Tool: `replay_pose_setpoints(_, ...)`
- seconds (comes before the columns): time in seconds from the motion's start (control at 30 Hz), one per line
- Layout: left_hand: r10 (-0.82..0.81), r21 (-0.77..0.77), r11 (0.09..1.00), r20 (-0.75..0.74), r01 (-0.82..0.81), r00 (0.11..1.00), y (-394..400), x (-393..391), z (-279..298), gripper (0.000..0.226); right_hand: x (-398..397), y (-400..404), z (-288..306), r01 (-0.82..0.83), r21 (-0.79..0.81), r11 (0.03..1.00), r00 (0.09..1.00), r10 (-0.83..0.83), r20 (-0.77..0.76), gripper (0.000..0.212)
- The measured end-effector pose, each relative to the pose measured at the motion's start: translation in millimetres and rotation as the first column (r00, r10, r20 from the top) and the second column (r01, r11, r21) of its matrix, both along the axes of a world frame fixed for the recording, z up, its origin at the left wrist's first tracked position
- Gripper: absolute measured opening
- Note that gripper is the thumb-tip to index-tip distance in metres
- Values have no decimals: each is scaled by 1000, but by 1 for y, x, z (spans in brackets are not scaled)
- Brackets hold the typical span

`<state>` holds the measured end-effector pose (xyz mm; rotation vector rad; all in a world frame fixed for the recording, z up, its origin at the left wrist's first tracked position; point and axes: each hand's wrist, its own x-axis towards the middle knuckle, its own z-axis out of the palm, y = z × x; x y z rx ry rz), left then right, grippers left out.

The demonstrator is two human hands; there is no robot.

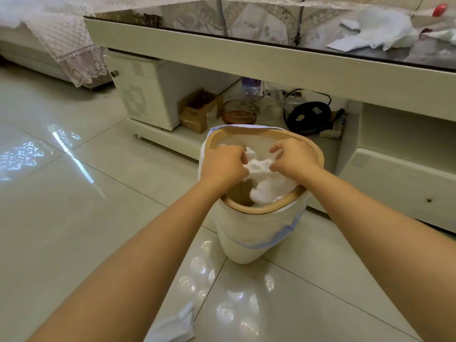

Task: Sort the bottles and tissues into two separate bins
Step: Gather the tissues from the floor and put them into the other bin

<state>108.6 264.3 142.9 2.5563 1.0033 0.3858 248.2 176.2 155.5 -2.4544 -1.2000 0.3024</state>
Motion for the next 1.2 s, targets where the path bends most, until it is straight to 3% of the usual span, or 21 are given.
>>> replay_pose_setpoints(0.17,-30,31,999,-21,30,999,-4,-2,6,7,-6,-9,5,-61,117,991,998,63,-16,34)
replay_pose_setpoints(0.47,-30,-106,993,245,58,969,-20,-4,16,16,-38,-60,27,-207,323,924,976,174,128,27)
replay_pose_setpoints(0.8,-88,-88,990,241,112,967,-105,-64,42,19,-61,-156,18,-286,283,916,950,233,206,30)
replay_pose_setpoints(0.97,-122,-280,942,236,187,964,-157,-110,19,18,-93,-195,-7,-366,237,900,927,330,181,29)
replay_pose_setpoints(1.1,-43,-433,896,131,96,990,-180,-140,-25,16,-123,-215,-32,-407,177,896,908,375,189,26)
replay_pose_setpoints(1.2,90,-608,794,122,3,988,-188,-160,-54,16,-141,-223,-51,-417,115,902,903,397,162,27)
